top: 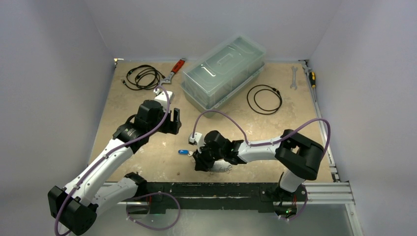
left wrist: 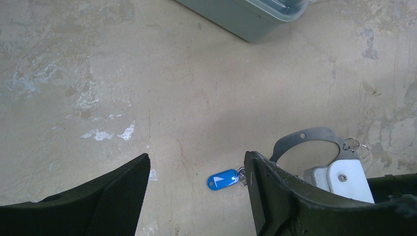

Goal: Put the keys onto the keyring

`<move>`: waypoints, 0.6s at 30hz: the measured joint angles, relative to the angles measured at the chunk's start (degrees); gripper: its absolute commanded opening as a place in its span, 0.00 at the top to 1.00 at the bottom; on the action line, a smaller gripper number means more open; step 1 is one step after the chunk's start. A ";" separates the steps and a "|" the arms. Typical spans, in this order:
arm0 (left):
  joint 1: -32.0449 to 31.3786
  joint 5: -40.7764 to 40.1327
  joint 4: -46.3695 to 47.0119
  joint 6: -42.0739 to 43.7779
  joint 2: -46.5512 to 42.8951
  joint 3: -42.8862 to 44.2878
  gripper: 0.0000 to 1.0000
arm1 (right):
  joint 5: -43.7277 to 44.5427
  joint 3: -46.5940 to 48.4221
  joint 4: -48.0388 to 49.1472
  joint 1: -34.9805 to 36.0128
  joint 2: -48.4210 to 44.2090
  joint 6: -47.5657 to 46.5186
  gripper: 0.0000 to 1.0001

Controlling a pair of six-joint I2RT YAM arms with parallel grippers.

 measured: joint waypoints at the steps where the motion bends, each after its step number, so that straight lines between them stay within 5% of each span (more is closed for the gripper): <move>1: 0.00 0.02 0.00 0.00 0.00 0.00 0.31 | 0.00 0.00 0.00 0.00 0.00 -0.02 0.67; 6: 0.00 0.04 0.00 0.00 0.00 0.00 0.31 | 0.02 0.00 -0.02 0.00 0.00 -0.15 0.62; 12: 0.00 0.07 0.00 0.00 0.00 0.00 0.31 | 0.26 0.09 -0.07 0.00 0.00 -0.55 0.43; 18: 0.00 0.04 0.00 0.00 0.00 0.00 0.31 | 1.11 1.36 -0.87 0.13 -0.09 -0.83 0.40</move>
